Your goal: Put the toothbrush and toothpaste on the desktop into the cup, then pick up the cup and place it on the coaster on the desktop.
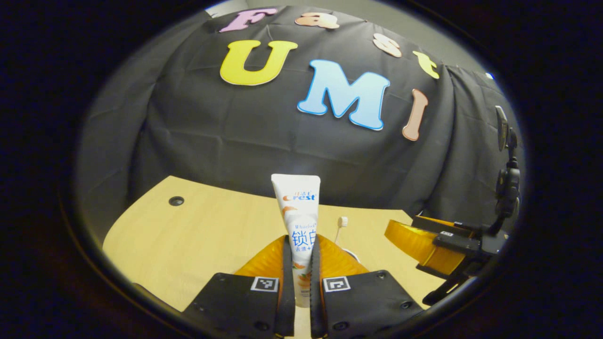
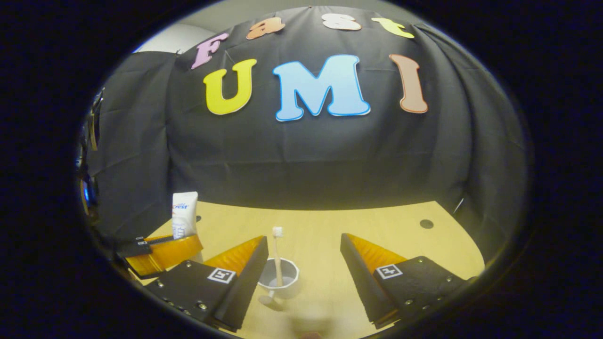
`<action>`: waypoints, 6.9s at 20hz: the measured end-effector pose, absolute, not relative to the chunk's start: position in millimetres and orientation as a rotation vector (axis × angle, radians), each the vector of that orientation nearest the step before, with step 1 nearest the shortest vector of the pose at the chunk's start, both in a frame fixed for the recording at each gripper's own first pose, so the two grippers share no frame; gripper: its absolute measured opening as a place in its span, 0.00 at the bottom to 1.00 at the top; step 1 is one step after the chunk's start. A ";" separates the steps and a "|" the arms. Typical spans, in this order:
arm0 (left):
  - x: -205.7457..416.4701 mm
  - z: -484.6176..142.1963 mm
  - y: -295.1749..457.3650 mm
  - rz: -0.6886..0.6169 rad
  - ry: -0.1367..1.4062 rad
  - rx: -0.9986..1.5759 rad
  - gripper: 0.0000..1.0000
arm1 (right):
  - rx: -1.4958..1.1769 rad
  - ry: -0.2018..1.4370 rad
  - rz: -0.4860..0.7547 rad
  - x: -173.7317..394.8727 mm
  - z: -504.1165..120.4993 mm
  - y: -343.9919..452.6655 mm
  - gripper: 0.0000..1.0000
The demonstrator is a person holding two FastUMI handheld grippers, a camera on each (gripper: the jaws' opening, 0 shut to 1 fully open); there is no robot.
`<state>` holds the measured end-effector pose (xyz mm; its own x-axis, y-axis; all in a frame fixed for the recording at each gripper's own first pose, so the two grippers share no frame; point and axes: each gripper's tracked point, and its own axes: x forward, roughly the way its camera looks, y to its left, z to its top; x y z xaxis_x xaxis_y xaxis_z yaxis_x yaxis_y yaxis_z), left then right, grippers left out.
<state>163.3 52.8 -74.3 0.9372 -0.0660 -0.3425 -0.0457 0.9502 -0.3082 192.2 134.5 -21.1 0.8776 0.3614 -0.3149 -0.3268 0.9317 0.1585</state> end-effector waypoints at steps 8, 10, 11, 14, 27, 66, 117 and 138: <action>219.1 -53.4 13.7 -0.116 0.186 -0.382 0.18 | 0.057 0.372 0.281 166.1 -15.2 88.3 0.93; 230.9 -57.0 4.3 -0.140 0.169 -0.420 0.19 | 0.067 0.396 0.270 158.0 -21.2 81.6 0.93; 235.6 -63.6 1.1 -0.149 0.169 -0.428 0.20 | 0.071 0.412 0.264 153.5 -26.6 78.9 0.93; 247.7 -83.6 -7.0 -0.159 0.175 -0.407 0.19 | 0.061 0.449 0.241 143.4 -39.7 68.9 0.93; 255.1 -124.1 -18.0 -0.151 0.221 -0.277 0.29 | 0.085 0.495 0.248 138.3 -45.9 78.8 0.93; 161.5 -30.1 78.5 -0.004 0.137 -0.210 0.96 | 0.049 0.808 0.389 142.9 -96.3 180.9 0.93; 75.6 -53.9 152.7 0.171 0.203 -0.288 0.96 | -0.092 1.276 0.402 127.8 -183.3 257.5 0.28; 11.2 -52.0 229.8 0.292 0.207 -0.302 0.98 | -0.187 1.321 0.523 98.6 -185.8 347.9 0.28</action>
<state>11.2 229.8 -52.0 0.9371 0.2507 -0.2428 -0.3121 0.9135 -0.2611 98.6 347.9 -185.8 0.1521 0.2576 -0.9542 -0.4655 0.8703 0.1608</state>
